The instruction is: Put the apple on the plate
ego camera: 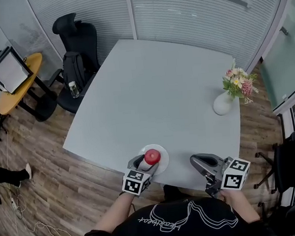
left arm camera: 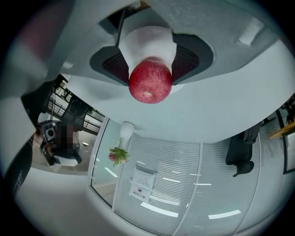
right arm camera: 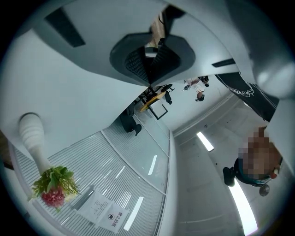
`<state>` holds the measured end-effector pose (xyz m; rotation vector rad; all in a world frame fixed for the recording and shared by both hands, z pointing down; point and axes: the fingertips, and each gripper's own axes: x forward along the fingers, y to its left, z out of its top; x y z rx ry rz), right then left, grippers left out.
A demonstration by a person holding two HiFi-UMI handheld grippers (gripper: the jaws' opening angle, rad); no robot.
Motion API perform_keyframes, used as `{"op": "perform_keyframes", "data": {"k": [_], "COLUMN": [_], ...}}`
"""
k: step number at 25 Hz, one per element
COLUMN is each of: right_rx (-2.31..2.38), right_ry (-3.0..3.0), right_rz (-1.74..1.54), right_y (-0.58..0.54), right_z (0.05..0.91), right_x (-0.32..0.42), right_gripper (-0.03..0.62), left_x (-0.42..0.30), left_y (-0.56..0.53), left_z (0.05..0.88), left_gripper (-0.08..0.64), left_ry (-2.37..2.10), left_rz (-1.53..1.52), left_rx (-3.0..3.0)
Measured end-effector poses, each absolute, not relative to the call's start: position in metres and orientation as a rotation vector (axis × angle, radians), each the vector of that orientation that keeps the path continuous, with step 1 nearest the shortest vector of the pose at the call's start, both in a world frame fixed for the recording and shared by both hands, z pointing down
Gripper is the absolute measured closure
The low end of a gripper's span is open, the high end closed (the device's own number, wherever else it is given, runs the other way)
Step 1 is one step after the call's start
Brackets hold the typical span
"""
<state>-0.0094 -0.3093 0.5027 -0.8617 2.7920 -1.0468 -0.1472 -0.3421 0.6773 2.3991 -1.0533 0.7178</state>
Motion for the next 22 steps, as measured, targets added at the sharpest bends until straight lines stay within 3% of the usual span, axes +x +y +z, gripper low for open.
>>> {"op": "perform_keyframes", "data": {"k": [22], "right_rx": [-0.850], "right_ry": [2.794], "right_rz": [-1.078], "right_y": [-0.302], "right_z": [0.508], "right_x": [-0.017], "right_gripper": [0.583], "left_x": [-0.146], "left_y": [-0.334], "left_z": [0.691], "left_gripper": [0.253], "left_ry": [-1.032], "left_rz": [0.772], "left_rx": [2.441]}}
